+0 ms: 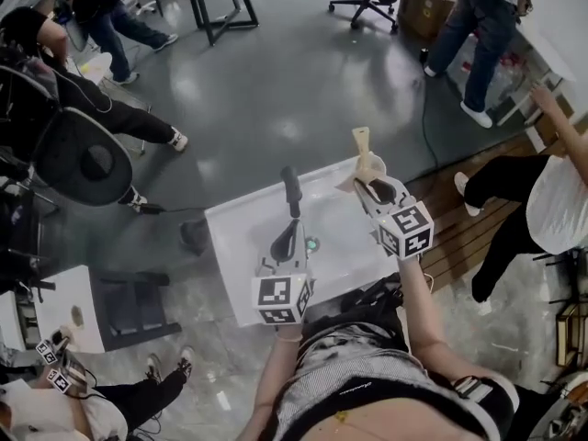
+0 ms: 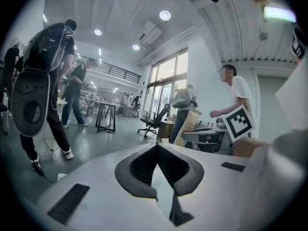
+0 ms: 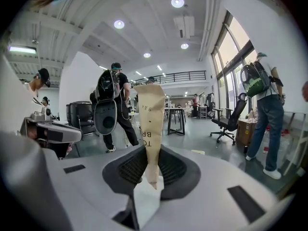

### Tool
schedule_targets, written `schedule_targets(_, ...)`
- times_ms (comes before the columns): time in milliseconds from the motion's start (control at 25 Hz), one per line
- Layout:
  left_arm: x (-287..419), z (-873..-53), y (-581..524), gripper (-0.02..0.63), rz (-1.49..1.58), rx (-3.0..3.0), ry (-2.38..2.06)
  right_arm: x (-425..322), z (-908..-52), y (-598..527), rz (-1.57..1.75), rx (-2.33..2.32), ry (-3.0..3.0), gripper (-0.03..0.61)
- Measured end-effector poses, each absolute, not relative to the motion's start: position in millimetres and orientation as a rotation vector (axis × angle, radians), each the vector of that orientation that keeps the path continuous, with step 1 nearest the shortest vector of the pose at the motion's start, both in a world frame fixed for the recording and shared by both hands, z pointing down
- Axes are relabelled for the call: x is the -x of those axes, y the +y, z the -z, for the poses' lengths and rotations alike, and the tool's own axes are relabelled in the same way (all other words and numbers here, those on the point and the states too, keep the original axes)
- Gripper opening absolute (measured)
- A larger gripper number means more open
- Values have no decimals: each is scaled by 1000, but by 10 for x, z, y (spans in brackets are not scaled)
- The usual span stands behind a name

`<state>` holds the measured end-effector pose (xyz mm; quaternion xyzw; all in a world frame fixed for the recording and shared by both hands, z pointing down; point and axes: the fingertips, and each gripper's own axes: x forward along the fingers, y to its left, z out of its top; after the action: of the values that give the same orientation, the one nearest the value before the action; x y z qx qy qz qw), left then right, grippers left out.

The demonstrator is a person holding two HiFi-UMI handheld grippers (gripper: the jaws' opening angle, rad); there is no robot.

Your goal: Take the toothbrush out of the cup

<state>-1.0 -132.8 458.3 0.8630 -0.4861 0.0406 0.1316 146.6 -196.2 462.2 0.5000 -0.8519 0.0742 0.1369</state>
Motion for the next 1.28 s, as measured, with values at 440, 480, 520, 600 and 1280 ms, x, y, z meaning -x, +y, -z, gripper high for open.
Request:
schedule_targets(440,519,-4633,-1208,0,-100,-2486,-1420,-939,-4623,-1751,-209,-1424,-2468,117)
schedule_targets(480,557,-4627,-1207,0,-97,-2486,-1420,-897,-4619,-1744,-209,-1421,-2468,117)
schedule_targets(520,595,-4624,-1206,0,-94,-2485,-1421,-854,-4615,-1737,-209,-1417,-2467,117)
schedule_targets(600,659,-4628,-1202,0,-91,-2483,-1421,-773,-4615,-1724,-209,-1408,-2467,117)
schedule_targets(1280,1313,-4768,-1097,0,-123,-2484,-1382,-105,-4678,-1508,-229,-1406,-2450,115)
